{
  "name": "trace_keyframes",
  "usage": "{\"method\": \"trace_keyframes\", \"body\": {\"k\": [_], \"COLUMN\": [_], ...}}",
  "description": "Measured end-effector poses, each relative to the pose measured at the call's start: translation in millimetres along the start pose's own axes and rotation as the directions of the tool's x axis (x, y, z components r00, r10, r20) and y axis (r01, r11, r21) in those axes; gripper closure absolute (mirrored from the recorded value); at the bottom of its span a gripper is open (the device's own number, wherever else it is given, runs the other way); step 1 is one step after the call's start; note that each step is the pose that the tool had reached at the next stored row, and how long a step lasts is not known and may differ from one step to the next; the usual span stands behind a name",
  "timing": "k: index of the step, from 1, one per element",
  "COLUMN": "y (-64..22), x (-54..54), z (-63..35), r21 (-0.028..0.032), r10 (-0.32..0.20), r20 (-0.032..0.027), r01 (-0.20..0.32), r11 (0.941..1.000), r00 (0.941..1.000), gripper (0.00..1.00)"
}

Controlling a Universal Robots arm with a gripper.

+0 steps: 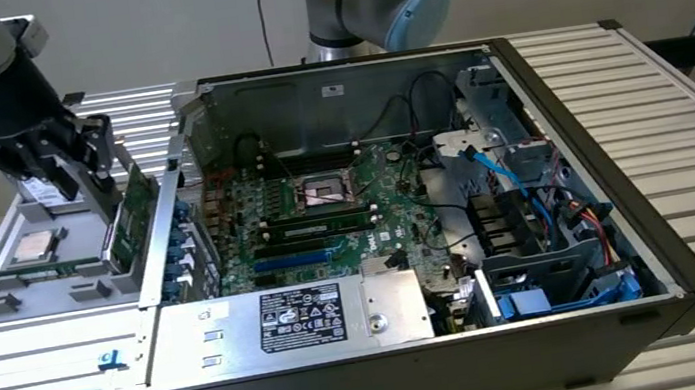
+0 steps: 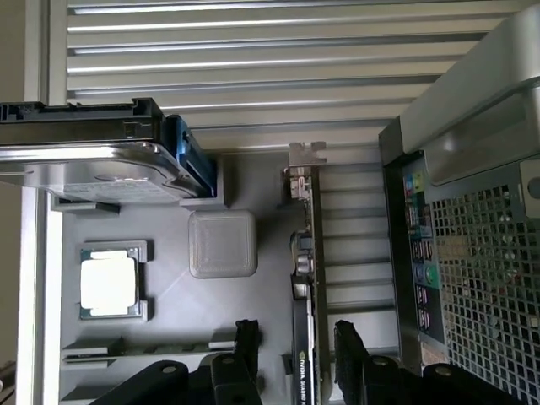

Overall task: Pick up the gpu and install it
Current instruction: 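Pick up the gpu and move the gpu toward the slot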

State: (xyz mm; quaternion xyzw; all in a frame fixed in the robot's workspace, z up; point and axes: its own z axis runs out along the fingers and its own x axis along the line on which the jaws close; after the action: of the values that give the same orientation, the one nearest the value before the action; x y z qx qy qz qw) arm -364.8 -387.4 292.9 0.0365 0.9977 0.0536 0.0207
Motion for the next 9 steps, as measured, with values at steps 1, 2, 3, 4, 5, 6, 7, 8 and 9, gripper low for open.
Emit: {"method": "trace_keyframes", "body": {"k": [1,2,3,4,5,6,7,8,9], "y": [-0.1,-0.1,-0.2,-0.2,-0.2,-0.3,-0.5,-0.9,-1.1], "x": [0.0,0.0,0.0,0.1,0.1,0.2,0.1,0.1,0.1], "z": [0.5,0.9,1.4,1.8,2.5,2.8,2.8,2.7,3.8], "r21": [0.0060,0.0143,0.0229,0.0311,0.0367,0.0369,0.0361,0.0359,0.0356], "r10": [0.000,0.000,0.000,0.000,0.000,0.000,-0.001,-0.001,-0.001], "r20": [0.0004,0.0011,0.0022,0.0032,0.0044,0.0090,0.0098,0.0099,0.0103], "r01": [0.000,0.000,0.000,-0.001,0.000,0.000,0.000,0.000,0.000], "r11": [1.0000,0.9999,0.9997,0.9995,0.9993,0.9993,0.9993,0.9994,0.9994], "r00": [1.0000,1.0000,1.0000,1.0000,1.0000,1.0000,1.0000,1.0000,0.9999], "gripper": [0.50,0.50,0.50,0.50,0.50,0.50,0.50,0.50,0.50]}}
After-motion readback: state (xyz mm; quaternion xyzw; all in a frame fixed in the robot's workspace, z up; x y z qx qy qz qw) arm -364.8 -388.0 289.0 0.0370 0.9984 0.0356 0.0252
